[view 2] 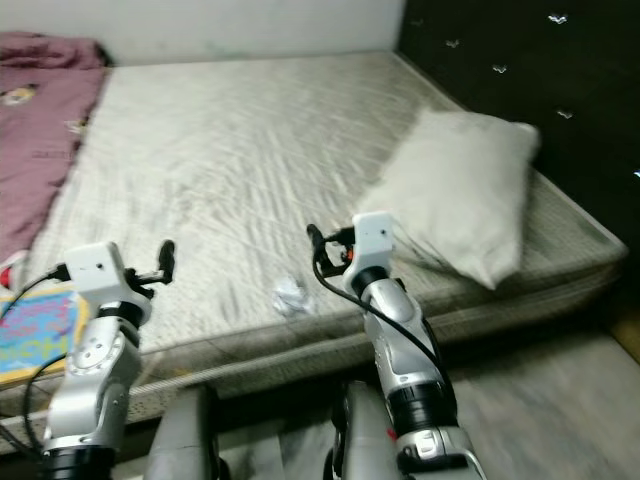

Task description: Clean up the room

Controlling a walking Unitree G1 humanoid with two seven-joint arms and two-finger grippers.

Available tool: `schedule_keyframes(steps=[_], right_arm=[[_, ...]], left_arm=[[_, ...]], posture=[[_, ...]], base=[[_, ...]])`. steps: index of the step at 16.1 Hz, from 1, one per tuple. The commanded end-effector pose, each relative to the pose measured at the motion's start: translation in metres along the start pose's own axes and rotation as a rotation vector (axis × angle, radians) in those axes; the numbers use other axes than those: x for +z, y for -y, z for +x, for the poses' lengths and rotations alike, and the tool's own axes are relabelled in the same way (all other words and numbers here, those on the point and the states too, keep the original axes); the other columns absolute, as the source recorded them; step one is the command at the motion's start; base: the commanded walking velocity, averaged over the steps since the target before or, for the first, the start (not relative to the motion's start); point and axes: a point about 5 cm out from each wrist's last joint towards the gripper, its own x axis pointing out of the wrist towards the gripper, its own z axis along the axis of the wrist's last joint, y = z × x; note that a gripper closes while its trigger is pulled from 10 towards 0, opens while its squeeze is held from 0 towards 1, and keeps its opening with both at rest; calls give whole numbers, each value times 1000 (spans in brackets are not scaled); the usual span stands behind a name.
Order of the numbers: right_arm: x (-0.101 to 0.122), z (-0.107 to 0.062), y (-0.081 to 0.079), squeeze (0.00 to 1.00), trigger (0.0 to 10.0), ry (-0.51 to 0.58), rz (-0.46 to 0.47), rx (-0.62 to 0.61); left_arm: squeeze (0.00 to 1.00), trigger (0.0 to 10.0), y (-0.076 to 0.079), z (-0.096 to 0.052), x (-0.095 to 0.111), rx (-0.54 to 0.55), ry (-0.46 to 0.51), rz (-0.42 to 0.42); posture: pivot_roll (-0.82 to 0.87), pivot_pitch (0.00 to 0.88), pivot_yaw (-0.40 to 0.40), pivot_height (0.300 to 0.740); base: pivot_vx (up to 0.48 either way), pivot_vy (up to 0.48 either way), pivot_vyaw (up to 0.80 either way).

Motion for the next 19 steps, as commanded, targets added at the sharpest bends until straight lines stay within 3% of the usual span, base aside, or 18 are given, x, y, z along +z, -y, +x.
schedule_keyframes(steps=[1,3,6,12,16,19], right_arm=[[-1,5,-1,0,10000,-33,-13,7],[-1,6,-6,0,10000,-29,-19,34],[0,8,-10,0,10000,-20,-27,50],[2,11,-10,0,10000,-6,1,44],[1,11,-12,0,10000,-4,1,53],[0,12,-12,0,10000,-16,-5,58]], left_arm=[[0,10000,-1,2,6,17,27,31],[0,10000,1,5,10,7,46,38],[0,10000,4,3,12,-33,59,27],[0,10000,4,5,12,-26,64,37],[0,10000,4,5,12,-23,66,37],[0,10000,4,6,13,-18,70,47]], posture=[[-107,9,-26,581],[-103,8,-29,581],[-103,8,-32,581],[-101,10,-34,581],[-97,4,-35,541],[-98,0,-35,541]], base=[[0,0,0],[0,0,0],[0,0,794],[0,0,0],[0,0,0],[0,0,0]])
